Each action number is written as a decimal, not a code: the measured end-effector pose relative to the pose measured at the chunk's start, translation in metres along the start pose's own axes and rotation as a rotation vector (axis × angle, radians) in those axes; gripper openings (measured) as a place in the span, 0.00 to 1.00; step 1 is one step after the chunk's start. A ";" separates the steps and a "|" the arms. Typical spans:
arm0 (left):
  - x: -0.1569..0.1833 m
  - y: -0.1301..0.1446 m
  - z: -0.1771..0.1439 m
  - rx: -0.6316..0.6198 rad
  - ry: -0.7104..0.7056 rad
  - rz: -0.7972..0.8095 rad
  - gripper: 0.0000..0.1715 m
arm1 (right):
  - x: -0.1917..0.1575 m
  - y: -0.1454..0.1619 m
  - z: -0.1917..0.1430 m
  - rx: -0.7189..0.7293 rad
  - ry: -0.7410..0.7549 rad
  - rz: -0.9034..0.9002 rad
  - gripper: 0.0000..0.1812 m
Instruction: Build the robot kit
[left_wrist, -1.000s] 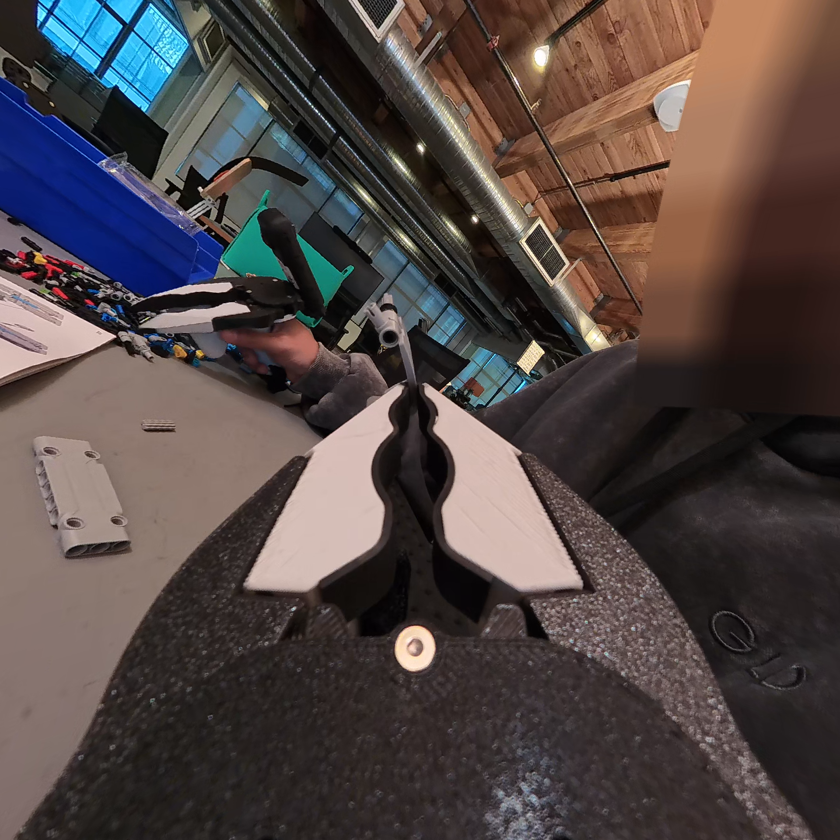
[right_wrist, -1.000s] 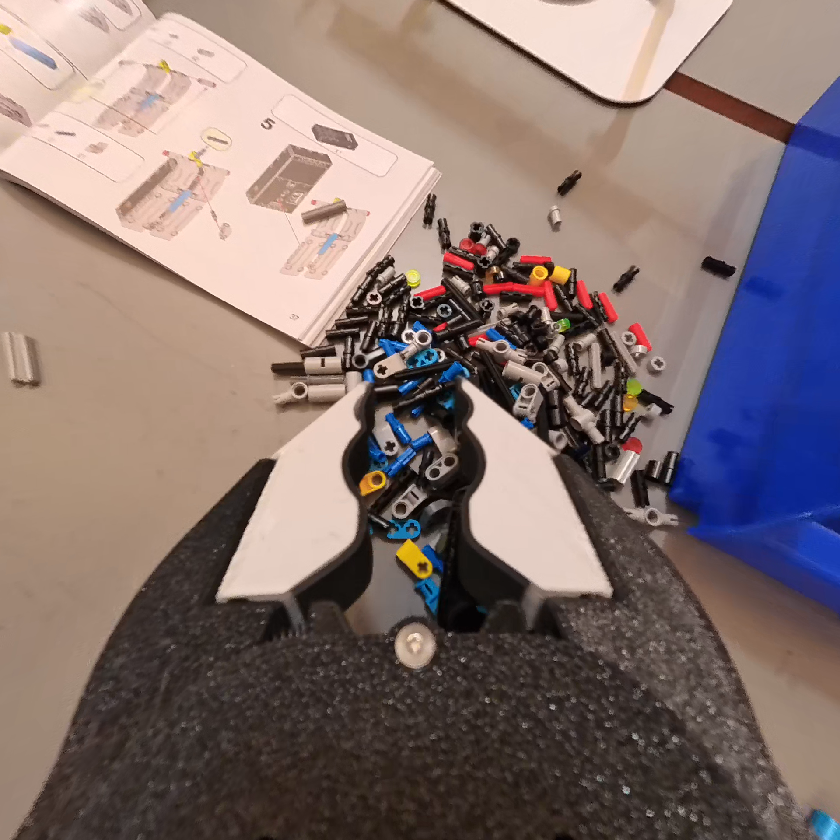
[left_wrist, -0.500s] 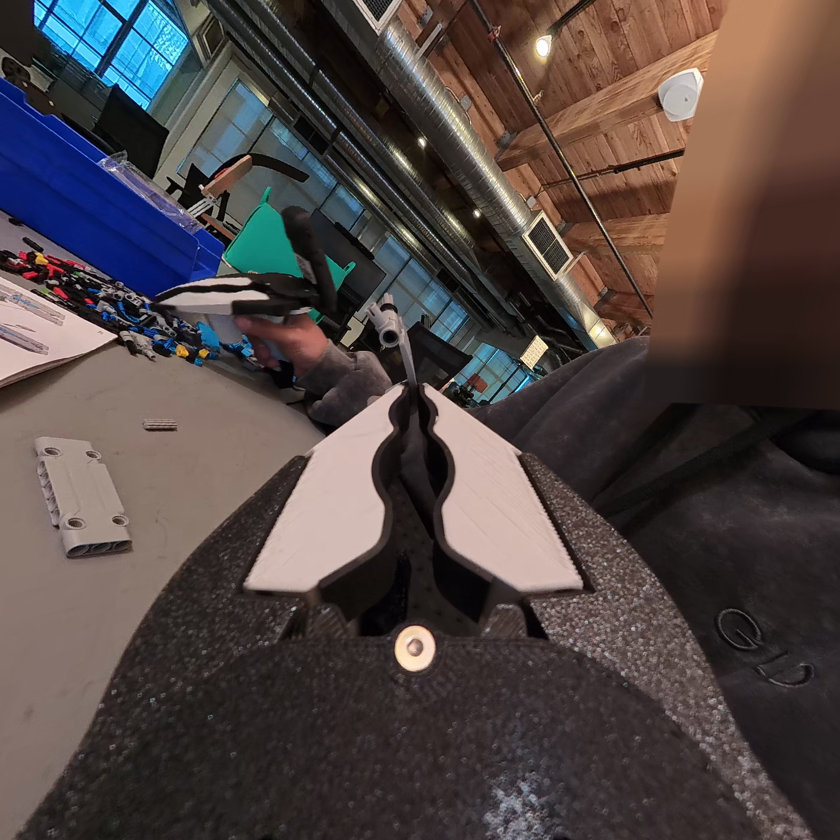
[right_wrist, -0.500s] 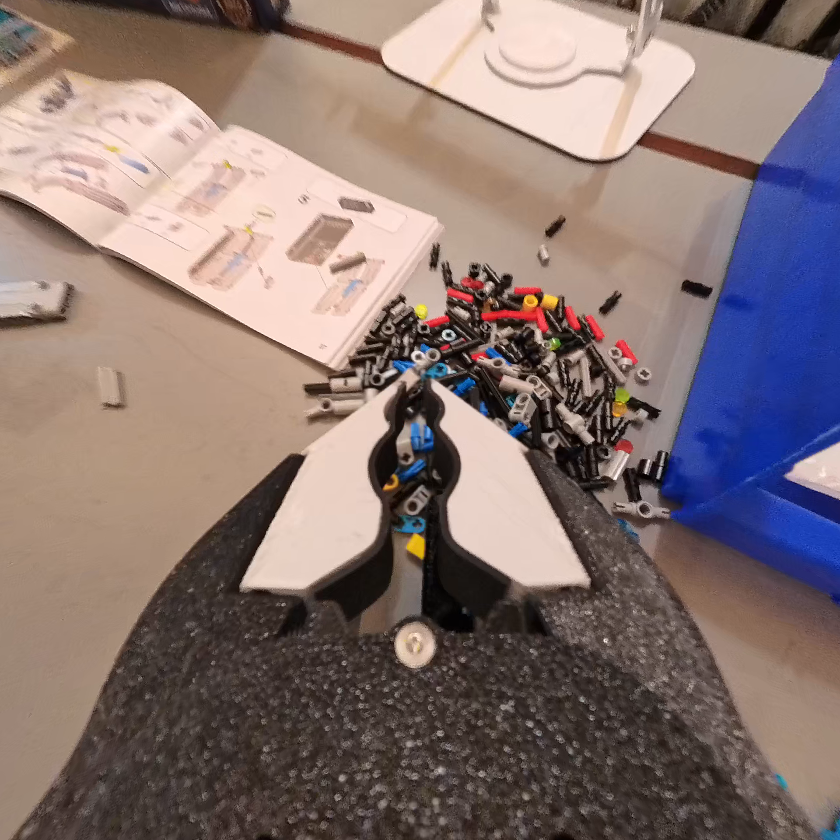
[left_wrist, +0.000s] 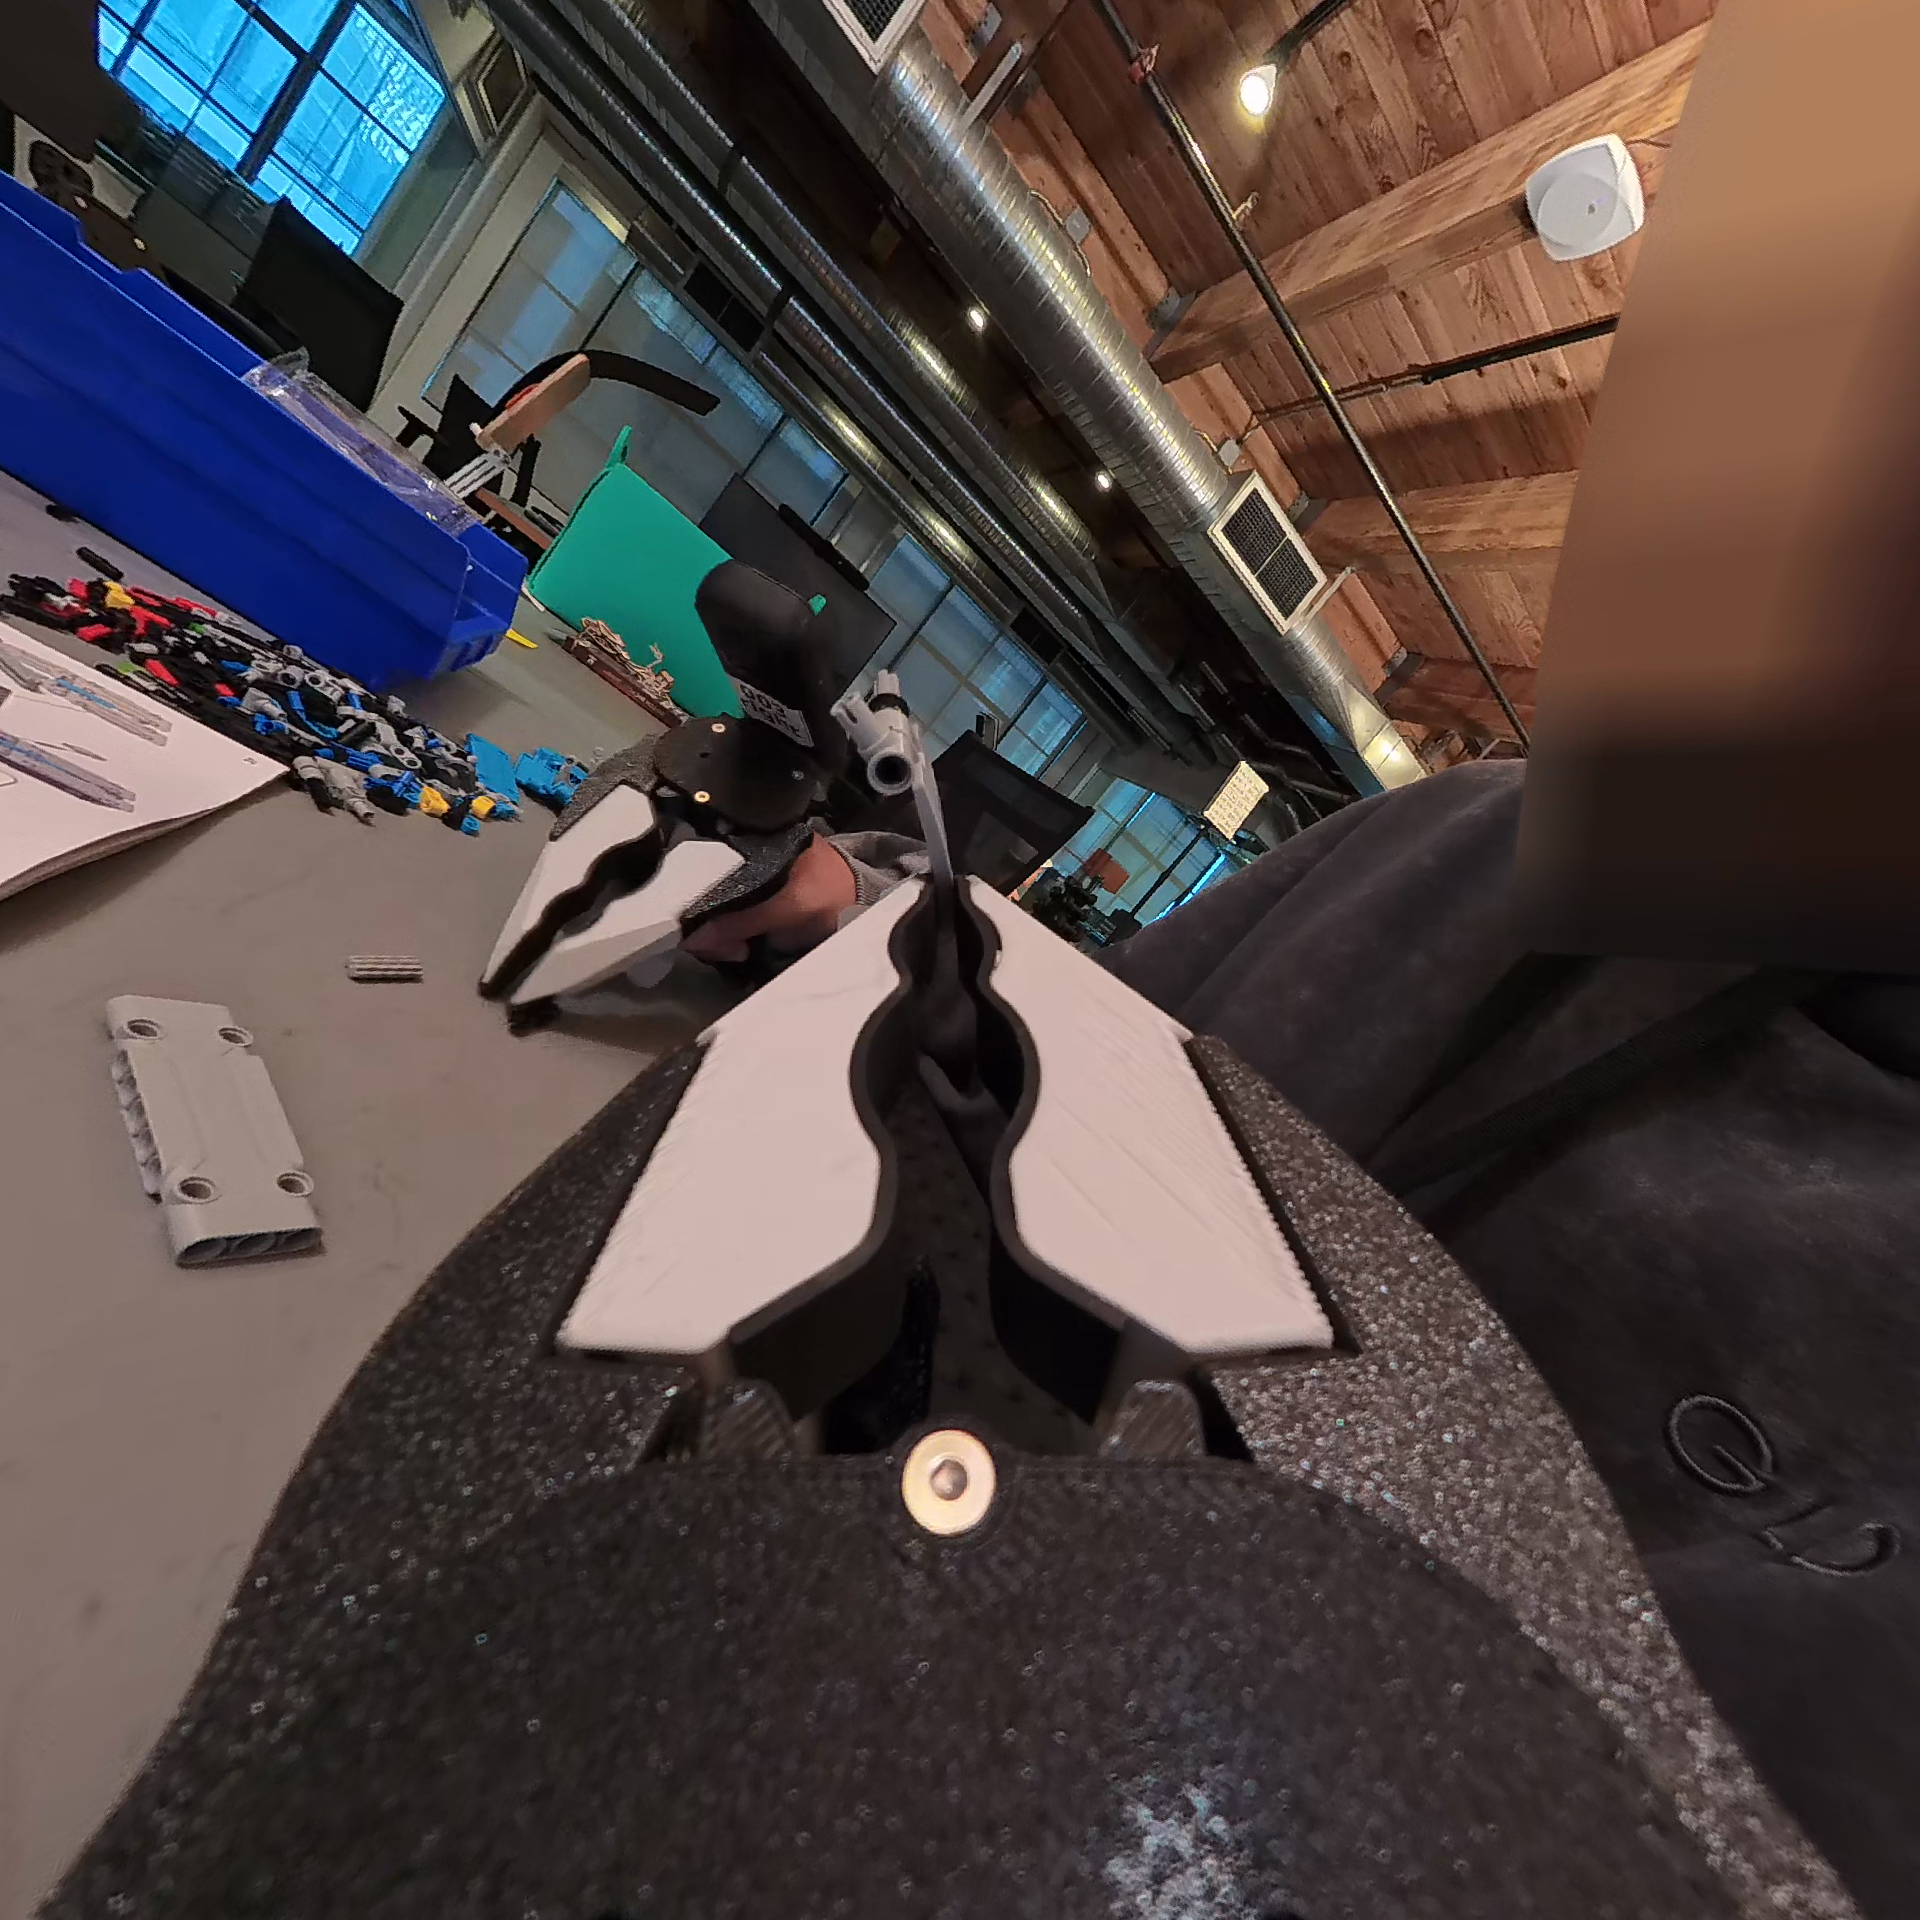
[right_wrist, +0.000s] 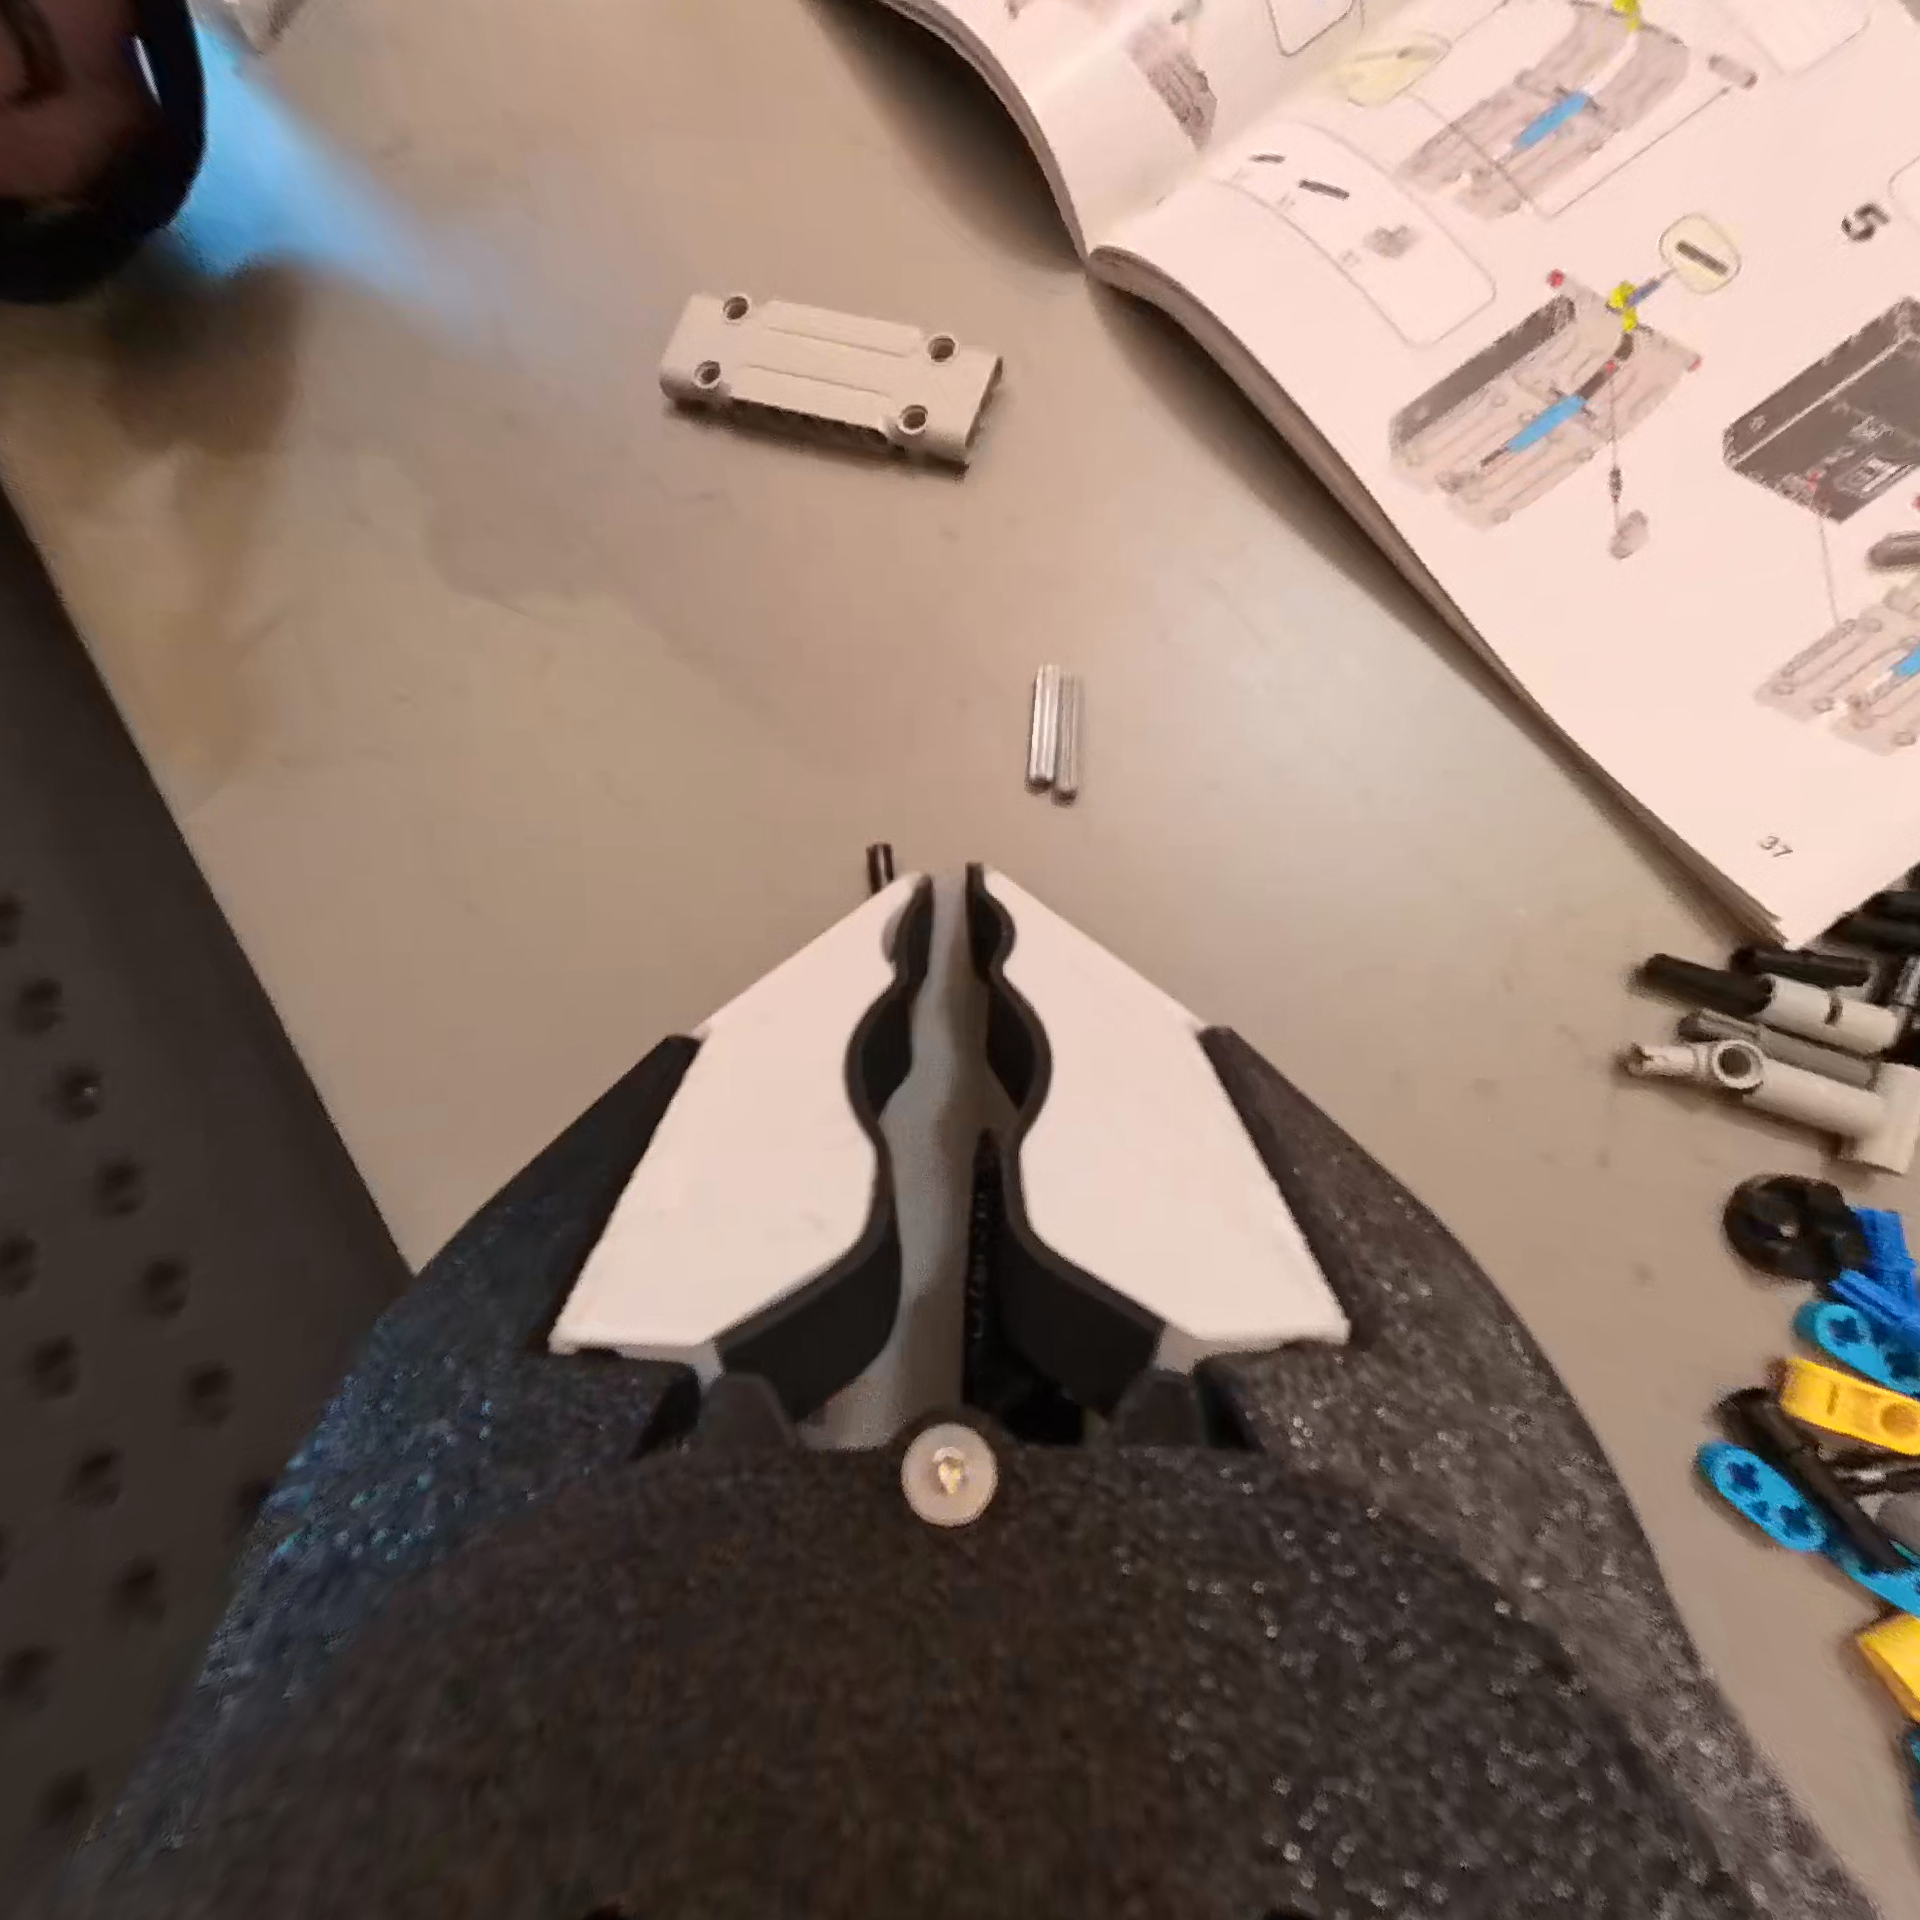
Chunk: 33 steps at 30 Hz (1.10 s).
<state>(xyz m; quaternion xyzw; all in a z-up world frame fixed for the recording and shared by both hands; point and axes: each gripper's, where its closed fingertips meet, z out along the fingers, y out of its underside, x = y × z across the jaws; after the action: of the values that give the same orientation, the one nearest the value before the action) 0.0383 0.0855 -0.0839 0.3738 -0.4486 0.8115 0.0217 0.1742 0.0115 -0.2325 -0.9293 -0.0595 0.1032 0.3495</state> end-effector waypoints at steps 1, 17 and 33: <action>-0.001 0.000 0.000 -0.001 -0.002 0.000 0.00 | -0.001 0.000 -0.002 0.015 -0.018 0.003 0.07; -0.002 0.000 0.000 0.001 -0.005 -0.004 0.00 | -0.048 -0.014 0.009 0.025 0.135 -0.007 0.18; 0.001 0.003 0.002 -0.008 0.011 -0.007 0.01 | -0.070 -0.034 0.044 -0.016 0.147 -0.030 0.12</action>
<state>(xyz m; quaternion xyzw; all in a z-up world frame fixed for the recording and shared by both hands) 0.0377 0.0819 -0.0845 0.3711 -0.4505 0.8115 0.0286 0.0945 0.0526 -0.2317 -0.9362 -0.0484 0.0291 0.3470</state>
